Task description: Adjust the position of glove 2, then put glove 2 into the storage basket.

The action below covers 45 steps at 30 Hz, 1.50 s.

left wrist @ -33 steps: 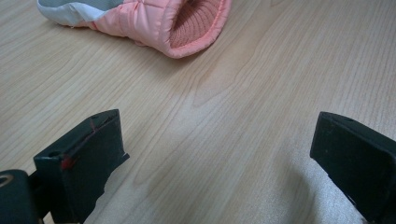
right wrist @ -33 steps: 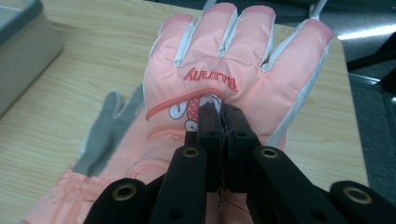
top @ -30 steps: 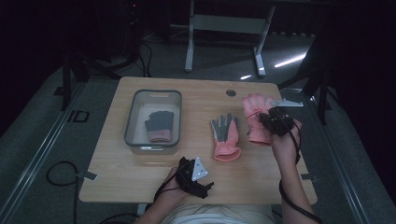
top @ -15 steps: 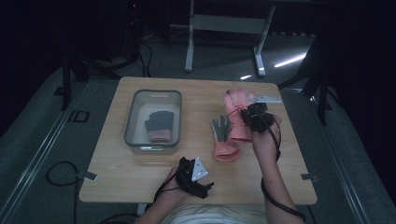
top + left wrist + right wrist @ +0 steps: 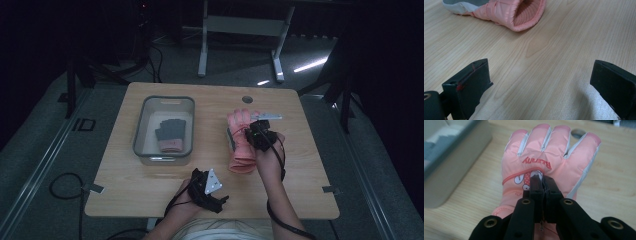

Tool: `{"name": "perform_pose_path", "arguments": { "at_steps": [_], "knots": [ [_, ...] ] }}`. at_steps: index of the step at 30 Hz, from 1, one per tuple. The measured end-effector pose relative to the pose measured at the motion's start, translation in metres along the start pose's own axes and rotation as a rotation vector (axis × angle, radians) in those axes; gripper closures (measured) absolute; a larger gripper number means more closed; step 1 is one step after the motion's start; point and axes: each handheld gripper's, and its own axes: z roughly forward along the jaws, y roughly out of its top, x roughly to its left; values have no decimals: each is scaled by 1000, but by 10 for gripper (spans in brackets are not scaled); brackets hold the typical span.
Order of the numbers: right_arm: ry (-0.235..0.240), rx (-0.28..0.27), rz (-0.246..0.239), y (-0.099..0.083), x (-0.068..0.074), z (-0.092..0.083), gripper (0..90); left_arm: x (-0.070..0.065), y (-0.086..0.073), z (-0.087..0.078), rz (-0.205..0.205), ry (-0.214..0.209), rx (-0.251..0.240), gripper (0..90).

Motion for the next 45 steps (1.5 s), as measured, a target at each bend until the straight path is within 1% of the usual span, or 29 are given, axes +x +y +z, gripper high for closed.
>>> {"name": "perform_pose_path", "arguments": {
  "at_steps": [4,5,7,12,14,18,22,23,27,30,32,33,35,36,38,39,40,41,42,43,44,45],
  "knots": [
    [-11,25,7,-7,-1,9,872,0,0,0,0,1,0,23],
    [-21,48,16,-12,-3,17,872,0,0,0,0,-1,0,24],
    [-22,62,21,-16,-5,23,872,0,0,0,1,0,2,24],
    [-22,83,27,-19,-3,36,870,1,0,0,-1,0,0,24],
    [-19,91,19,-20,-1,41,869,0,0,0,0,-1,1,23],
    [-13,104,11,-22,2,48,859,1,0,0,-2,-3,0,24],
    [-8,92,9,-21,3,47,823,2,0,-1,-7,-6,-1,24],
    [4,72,8,-19,3,41,772,2,0,-1,-8,-8,-1,24],
    [40,40,-2,-13,3,27,657,3,1,-1,-9,-5,-1,24],
    [80,16,-3,-10,-1,16,534,4,2,-3,-21,-9,-15,24],
    [120,-7,8,-9,-7,10,464,5,4,-6,-19,-9,-20,24],
    [127,-24,6,-8,-10,6,417,5,5,-8,-17,-8,-25,24],
    [164,-58,11,-8,-20,0,326,6,9,-13,-16,-1,-45,25],
    [177,-63,9,-8,-25,-3,279,7,11,-14,-20,-1,-56,33],
    [224,-66,4,-10,-34,-8,190,9,16,-18,-29,-4,-63,37],
    [246,-73,15,-11,-39,-9,175,11,19,-19,-31,-2,-72,39],
    [265,-80,14,-13,-42,-11,168,12,22,-20,-30,-1,-79,41],
    [281,-76,-6,-15,-45,-12,136,14,26,-22,-29,2,-87,43],
    [291,-77,-18,-17,-49,-13,146,15,29,-23,-31,0,-91,48],
    [301,-95,-27,-19,-52,-14,148,16,33,-24,-32,-7,-83,52],
    [309,-105,-47,-20,-55,-14,147,17,38,-25,-30,-8,-71,55],
    [300,-113,-79,-22,-59,-15,142,19,42,-26,-30,-9,-68,55]
  ]
}}
